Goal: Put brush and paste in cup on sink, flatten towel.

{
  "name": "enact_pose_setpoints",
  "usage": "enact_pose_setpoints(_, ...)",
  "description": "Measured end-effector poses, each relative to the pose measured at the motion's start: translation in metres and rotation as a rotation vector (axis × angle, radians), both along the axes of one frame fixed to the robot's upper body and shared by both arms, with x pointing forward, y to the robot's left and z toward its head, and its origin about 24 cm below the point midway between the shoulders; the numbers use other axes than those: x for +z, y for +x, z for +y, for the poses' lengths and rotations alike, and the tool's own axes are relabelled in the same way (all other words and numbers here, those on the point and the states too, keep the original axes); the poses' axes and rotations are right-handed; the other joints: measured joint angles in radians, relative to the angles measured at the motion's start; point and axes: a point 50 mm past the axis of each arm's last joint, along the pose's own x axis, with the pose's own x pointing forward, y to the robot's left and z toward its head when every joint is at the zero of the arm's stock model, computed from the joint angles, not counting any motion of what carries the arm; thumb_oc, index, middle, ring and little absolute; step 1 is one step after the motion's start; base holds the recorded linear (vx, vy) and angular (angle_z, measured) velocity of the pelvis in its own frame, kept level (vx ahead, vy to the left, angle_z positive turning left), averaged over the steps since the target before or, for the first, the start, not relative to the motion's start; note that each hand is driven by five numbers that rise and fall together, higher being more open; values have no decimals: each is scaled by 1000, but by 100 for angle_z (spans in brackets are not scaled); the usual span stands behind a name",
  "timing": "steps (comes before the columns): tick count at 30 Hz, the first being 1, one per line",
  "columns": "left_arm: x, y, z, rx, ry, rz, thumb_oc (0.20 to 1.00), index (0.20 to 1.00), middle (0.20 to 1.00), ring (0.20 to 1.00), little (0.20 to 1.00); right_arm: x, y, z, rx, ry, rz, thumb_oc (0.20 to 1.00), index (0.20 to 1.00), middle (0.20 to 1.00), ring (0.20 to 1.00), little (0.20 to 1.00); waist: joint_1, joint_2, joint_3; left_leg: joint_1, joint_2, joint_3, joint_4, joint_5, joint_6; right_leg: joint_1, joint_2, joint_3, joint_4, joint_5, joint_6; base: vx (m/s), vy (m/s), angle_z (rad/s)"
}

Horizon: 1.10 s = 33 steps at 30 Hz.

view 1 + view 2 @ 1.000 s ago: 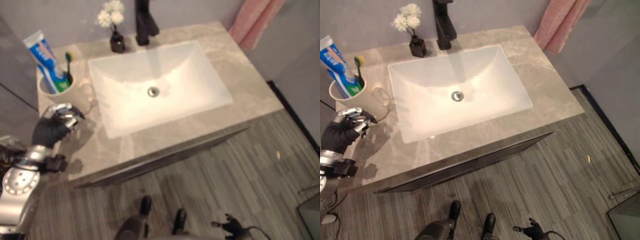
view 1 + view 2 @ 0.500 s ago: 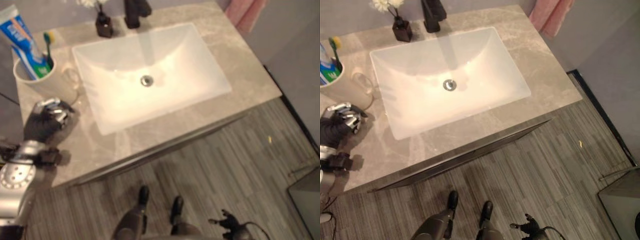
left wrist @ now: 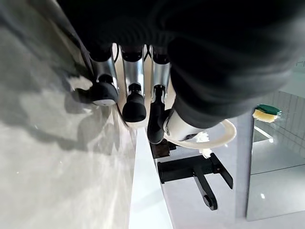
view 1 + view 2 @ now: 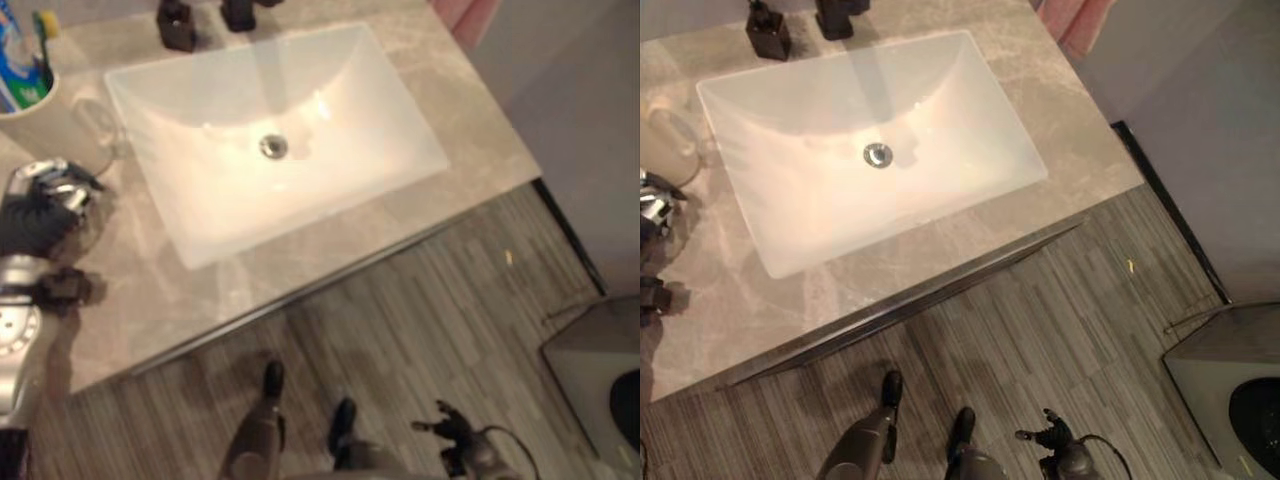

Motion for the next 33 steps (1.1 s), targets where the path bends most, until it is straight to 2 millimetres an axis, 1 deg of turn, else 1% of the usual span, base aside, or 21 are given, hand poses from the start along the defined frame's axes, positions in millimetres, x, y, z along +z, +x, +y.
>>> enact_pose_setpoints(2,2,0,3,19,-5,-10,200,200,200,200,200,0,0,2,13,1,3,1000,1000,1000,1000,1000,-3,-8,4,-1,-1,16,7,-5,-6,-1,-2,2,-11,9,-9,-13,37,-24)
enact_pose_setpoints(3,5,1,4,26,4,-16,200,200,200,200,200,0,1,2,14,1,2,1000,1000,1000,1000,1000,-9,-15,3,-10,-1,23,15,-18,-19,-8,-2,6,-18,19,-7,-15,37,-27)
enact_pose_setpoints(4,9,1,4,29,12,-25,200,200,200,200,200,0,1,2,14,0,0,1000,1000,1000,1000,1000,-14,-19,1,-27,-1,24,30,-27,-25,-22,1,13,-19,33,-4,-10,33,-33)
enact_pose_setpoints(5,14,1,5,34,25,-43,200,200,200,200,200,1,4,2,15,-1,-6,1000,1000,1000,1000,1000,-13,-19,0,-51,14,27,50,-34,-21,-38,8,27,-26,56,0,-1,19,-38)
enact_pose_setpoints(6,26,0,8,48,53,-72,200,200,200,200,200,2,8,2,19,2,-18,1000,1000,1000,1000,1000,-19,-21,0,-74,27,41,64,-34,-19,-57,15,38,-26,84,1,14,33,-38)
enact_pose_setpoints(8,35,1,10,65,70,-93,200,200,200,200,200,1,5,2,18,2,-10,1000,1000,1000,1000,1000,-26,-28,-4,-82,33,53,64,-38,-15,-71,20,34,-26,105,-9,21,31,-25)
enact_pose_setpoints(12,40,6,12,79,66,-109,200,200,200,200,200,-2,-4,1,11,1,18,1000,1000,1000,1000,1000,-27,-30,-6,-80,34,49,65,-38,-14,-75,15,26,4,95,-1,10,28,4)
enact_pose_setpoints(14,45,9,17,109,75,-104,200,200,200,200,200,-3,-6,2,13,8,26,1000,1000,1000,1000,1000,-27,-39,-15,-73,30,46,66,-36,-10,-68,14,28,-1,97,0,-2,33,7)
enact_pose_setpoints(16,48,14,21,124,80,-87,200,200,200,200,200,-3,-4,3,18,10,25,1000,1000,1000,1000,1000,-28,-41,-21,-69,29,45,67,-26,4,-58,12,27,-12,104,0,2,3,2)
enact_pose_setpoints(19,46,16,25,137,66,-63,200,200,200,200,200,-3,-4,6,33,15,31,1000,1000,1000,1000,1000,-32,-36,-32,-63,29,48,75,-26,5,-47,8,25,-14,105,1,0,0,0)
enact_pose_setpoints(22,41,19,35,171,51,-15,200,200,200,200,200,-3,-2,8,41,22,27,1000,1000,1000,1000,1000,-35,-25,-37,-47,31,49,76,-26,5,-29,6,24,-10,103,3,-2,-4,2)
enact_pose_setpoints(23,34,23,40,191,38,18,200,200,200,200,200,-3,-2,8,46,20,34,1000,1000,1000,1000,1000,-35,-8,-42,-28,33,49,67,-25,7,-18,5,5,11,83,16,-4,-38,5)
enact_pose_setpoints(25,32,23,41,191,31,29,200,200,200,200,200,-4,-3,10,58,20,39,1000,1000,1000,1000,1000,-31,3,-43,-20,35,52,59,-23,8,-18,2,-4,34,57,15,-3,-44,-1)
enact_pose_setpoints(26,29,23,42,200,23,36,200,200,200,200,200,-4,-3,12,66,23,43,1000,1000,1000,1000,1000,-22,3,-47,-10,36,59,49,-21,6,-14,-6,-20,47,44,8,-9,-39,-11)
enact_pose_setpoints(28,25,22,45,218,16,48,200,200,200,200,200,-5,-4,12,71,25,48,1000,1000,1000,1000,1000,-17,14,-53,-2,37,66,41,-20,-2,2,-18,-34,50,37,11,-27,-65,-18)
enact_pose_setpoints(30,19,15,47,227,23,69,200,200,200,200,200,-3,-1,15,85,30,37,1000,1000,1000,1000,1000,-10,14,-54,22,42,91,22,-10,-10,15,-28,-82,43,38,9,1,-108,-41)
enact_pose_setpoints(31,8,7,48,229,32,115,200,200,200,200,200,-4,-1,17,91,34,38,1000,1000,1000,1000,1000,6,13,-55,53,49,122,5,-11,-22,34,-27,-119,22,42,5,7,-142,-65)
enact_pose_setpoints(33,-7,-4,50,237,32,168,200,200,200,200,200,-5,-6,16,117,19,59,1000,1000,1000,1000,1000,25,10,-57,90,49,155,-26,-5,-35,40,-22,-168,-6,43,4,-21,-137,-61)
